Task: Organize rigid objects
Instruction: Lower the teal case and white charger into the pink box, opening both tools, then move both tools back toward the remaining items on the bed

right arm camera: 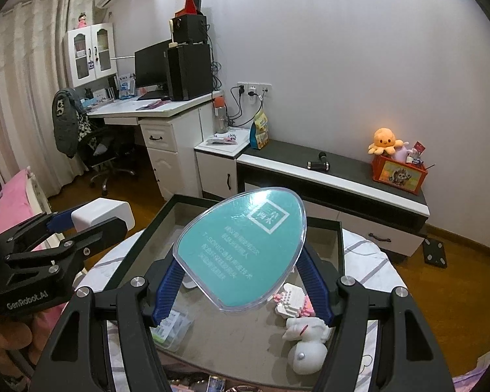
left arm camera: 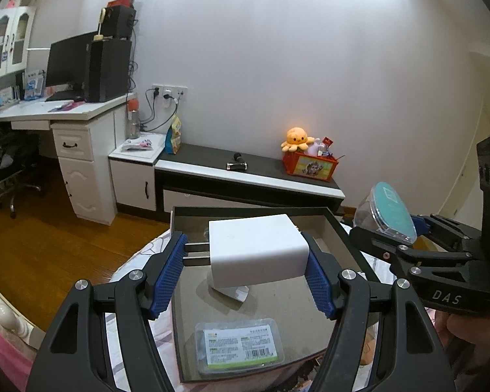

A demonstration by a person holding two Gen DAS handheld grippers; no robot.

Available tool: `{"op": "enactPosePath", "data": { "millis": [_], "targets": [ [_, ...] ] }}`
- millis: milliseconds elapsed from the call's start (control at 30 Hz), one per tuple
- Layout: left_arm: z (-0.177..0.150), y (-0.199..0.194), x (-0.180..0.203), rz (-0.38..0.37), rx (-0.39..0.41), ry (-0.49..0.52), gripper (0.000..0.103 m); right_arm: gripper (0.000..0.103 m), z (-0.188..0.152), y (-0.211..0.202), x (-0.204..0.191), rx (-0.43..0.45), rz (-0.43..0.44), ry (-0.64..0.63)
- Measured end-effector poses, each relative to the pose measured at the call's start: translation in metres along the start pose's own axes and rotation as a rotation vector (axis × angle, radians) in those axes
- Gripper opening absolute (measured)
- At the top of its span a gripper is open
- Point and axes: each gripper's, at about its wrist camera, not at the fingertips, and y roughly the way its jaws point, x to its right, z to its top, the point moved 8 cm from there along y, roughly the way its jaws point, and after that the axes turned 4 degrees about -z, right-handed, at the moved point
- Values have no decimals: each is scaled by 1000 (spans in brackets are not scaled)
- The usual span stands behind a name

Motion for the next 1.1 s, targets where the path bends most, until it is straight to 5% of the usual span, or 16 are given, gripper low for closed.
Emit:
{"op": "enactPosePath", "data": {
  "millis": [500,600,700,1100],
  "targets": [
    [-5,35,8,4,-67,21,73,69,-6,27,12,-37,4,26],
    [-6,32,6,32,-61,18,95,84,-8,30,14,-38,-19,24],
    [-2,22,3,49,-27,20,100,102,-12,32,18,-49,-27,47],
    [-5,-17,-10,83,19,-10,102,103,-23,10,28,-49,-31,111]
  ]
}}
